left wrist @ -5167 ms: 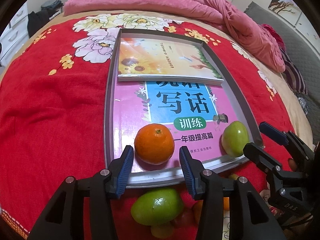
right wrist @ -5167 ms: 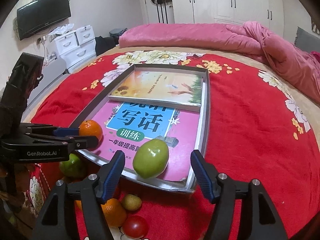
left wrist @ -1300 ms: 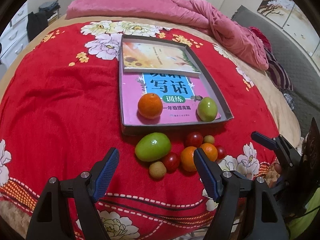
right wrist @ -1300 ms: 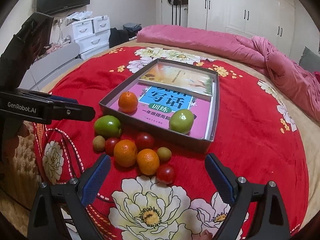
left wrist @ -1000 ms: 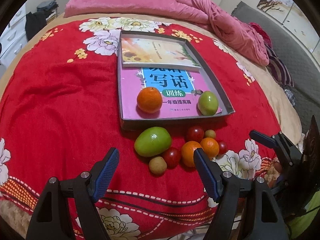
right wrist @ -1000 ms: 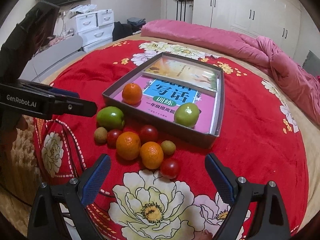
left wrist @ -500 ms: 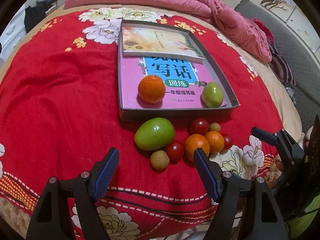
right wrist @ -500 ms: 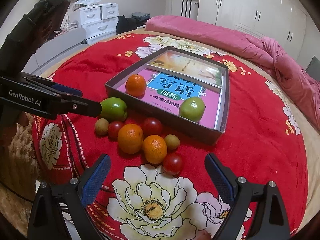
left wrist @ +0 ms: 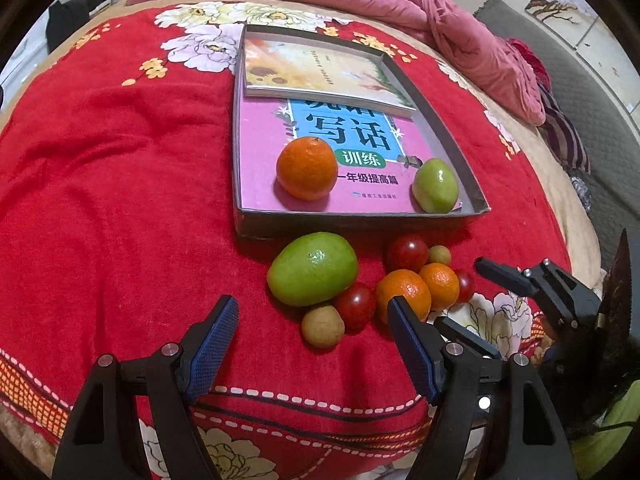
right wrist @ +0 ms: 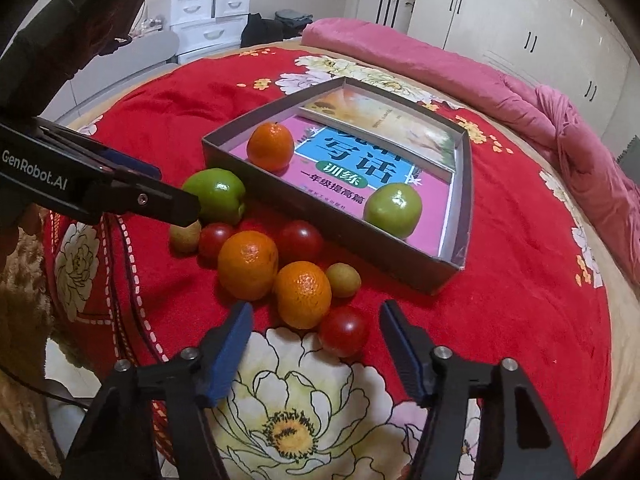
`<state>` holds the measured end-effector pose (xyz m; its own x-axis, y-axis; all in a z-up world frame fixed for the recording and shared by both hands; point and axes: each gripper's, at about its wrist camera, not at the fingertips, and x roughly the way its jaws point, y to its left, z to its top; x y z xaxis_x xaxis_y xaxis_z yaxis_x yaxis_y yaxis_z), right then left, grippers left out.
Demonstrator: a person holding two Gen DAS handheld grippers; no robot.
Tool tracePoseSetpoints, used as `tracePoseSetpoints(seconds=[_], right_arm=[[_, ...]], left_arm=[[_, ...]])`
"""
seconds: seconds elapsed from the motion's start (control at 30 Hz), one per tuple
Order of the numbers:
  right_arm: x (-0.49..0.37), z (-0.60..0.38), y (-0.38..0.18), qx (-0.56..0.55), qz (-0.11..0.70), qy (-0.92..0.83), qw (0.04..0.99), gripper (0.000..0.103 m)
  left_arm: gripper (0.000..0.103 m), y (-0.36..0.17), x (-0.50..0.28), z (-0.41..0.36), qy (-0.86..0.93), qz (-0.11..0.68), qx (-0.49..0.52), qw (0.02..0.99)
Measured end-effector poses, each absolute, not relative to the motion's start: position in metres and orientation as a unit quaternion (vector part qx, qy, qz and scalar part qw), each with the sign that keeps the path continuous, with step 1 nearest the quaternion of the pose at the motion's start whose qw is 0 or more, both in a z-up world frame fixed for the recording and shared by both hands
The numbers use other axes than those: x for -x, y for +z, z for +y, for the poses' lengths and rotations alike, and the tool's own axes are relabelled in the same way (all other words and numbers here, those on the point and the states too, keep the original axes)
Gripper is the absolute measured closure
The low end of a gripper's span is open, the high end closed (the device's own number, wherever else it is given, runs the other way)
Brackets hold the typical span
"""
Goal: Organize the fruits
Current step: 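Grasp an orange with the right gripper while the left gripper grasps the large green lime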
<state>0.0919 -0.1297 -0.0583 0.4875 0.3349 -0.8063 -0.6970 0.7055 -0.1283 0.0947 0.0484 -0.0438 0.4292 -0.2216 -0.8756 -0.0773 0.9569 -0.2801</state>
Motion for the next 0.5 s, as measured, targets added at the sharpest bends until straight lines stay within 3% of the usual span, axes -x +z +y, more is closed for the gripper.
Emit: tracePoseSetpoints(seconds=[0.1, 0.5], right_arm=[[-0.093, -0.126, -0.061, 0.233, 0.398, 0.319, 0.828, 0.052], [-0.102, -0.121, -0.069, 0.239, 0.397, 0.325, 0.824, 0.057]], left_arm=[[0.025, -0.047, -0.097, 0.050, -0.043, 0.531, 0.142, 0.834], [0.025, -0.057, -0.111, 0.051, -0.049, 0.532, 0.156, 0.830]])
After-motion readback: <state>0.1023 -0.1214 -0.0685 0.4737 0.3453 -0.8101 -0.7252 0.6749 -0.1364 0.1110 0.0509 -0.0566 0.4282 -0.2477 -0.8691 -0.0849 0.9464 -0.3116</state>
